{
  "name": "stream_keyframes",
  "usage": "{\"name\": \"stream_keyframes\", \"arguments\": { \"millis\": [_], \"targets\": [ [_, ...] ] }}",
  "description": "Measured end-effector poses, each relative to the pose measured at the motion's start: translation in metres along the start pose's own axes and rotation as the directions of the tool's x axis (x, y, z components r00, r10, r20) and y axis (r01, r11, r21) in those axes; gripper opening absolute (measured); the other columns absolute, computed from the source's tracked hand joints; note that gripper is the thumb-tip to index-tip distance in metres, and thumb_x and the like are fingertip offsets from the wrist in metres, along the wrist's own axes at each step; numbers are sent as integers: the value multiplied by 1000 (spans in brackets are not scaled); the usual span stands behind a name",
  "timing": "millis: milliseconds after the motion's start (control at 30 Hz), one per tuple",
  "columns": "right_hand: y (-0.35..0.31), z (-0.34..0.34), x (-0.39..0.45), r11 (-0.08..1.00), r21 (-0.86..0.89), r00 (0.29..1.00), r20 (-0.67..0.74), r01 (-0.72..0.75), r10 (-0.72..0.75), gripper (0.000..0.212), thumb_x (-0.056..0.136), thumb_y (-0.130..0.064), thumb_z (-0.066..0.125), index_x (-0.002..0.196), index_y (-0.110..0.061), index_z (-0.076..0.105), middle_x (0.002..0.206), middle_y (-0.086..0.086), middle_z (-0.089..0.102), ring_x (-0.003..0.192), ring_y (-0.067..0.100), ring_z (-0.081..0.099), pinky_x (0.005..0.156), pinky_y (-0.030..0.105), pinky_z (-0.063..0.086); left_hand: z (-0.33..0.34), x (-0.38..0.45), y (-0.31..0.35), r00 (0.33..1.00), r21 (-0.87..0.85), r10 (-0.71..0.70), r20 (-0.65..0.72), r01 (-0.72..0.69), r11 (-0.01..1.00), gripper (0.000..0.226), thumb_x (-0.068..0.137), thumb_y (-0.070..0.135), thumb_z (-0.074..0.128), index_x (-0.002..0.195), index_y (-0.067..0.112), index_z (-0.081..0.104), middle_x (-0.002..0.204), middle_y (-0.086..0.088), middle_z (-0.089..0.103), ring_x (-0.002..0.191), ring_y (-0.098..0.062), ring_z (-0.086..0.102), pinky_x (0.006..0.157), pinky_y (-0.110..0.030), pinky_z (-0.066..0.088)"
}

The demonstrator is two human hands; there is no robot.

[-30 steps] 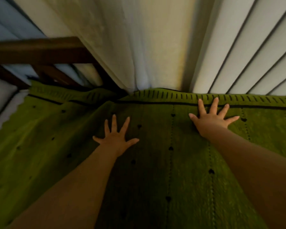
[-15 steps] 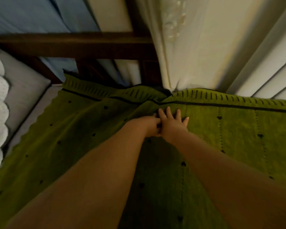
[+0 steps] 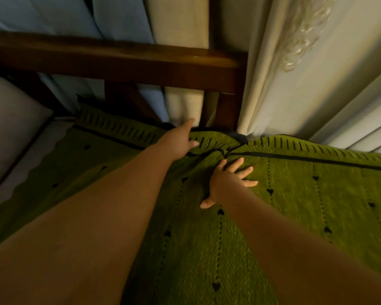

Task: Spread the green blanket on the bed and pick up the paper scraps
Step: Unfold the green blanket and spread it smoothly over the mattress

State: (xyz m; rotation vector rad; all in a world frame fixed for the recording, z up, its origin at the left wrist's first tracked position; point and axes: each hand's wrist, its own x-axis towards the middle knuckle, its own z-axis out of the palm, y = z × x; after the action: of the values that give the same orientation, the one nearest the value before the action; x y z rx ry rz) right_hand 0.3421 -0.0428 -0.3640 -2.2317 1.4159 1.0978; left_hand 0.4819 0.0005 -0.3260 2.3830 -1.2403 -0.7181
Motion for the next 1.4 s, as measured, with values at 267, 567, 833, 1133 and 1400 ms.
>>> {"name": "stream_keyframes", "arguments": {
  "millis": [267, 567, 833, 1133, 1400],
  "targets": [
    [12, 2, -13, 997, 15, 996, -53, 76, -75, 146, 59, -57, 83, 149, -19, -26, 151, 26, -34, 141, 54, -19, 109, 73, 9, 6, 1, 7, 1000, 84, 7, -16, -5, 996, 63, 91, 27, 62, 146, 31, 31, 131, -14, 52, 112, -31, 56, 88, -38, 48],
    [24, -2, -22, 990, -19, 976, -163, 142, -143, 132, 62, -70, 73, 154, -21, -9, 159, 26, -9, 145, 51, 2, 111, 68, 14, 22, 1, 53, 999, 190, 29, 17, -32, 981, 33, 93, 20, 58, 125, 13, 57, 124, -13, 60, 113, -29, 57, 91, -35, 44],
    [37, -23, -18, 960, 88, 815, -551, 267, -177, 98, 70, -52, 77, 146, -30, 19, 152, 14, 15, 140, 40, 21, 111, 65, 22, -37, -6, 37, 857, -89, -96, -507, 58, 994, 17, 93, 8, 55, 109, 10, 53, 117, -11, 52, 103, -27, 56, 80, -28, 38],
    [67, -43, 9, 962, 127, 958, -188, 241, -215, 117, 65, -74, 67, 149, -49, -10, 161, -2, -21, 147, 37, -20, 105, 79, 4, 17, -38, -28, 1000, 456, 12, -17, -3, 890, 64, 97, 45, 42, 148, 48, 4, 161, 7, -13, 148, -29, -6, 111, -68, 6],
    [-35, -39, -37, 933, -12, 826, -461, 359, -324, 60, 90, -20, 60, 145, -21, 38, 149, 13, 35, 136, 35, 34, 107, 47, 39, -28, -49, -41, 993, 193, -111, 39, 102, 976, 34, 97, 27, 49, 130, 26, 58, 140, -7, 52, 127, -28, 49, 106, -39, 41]
  ]
}}
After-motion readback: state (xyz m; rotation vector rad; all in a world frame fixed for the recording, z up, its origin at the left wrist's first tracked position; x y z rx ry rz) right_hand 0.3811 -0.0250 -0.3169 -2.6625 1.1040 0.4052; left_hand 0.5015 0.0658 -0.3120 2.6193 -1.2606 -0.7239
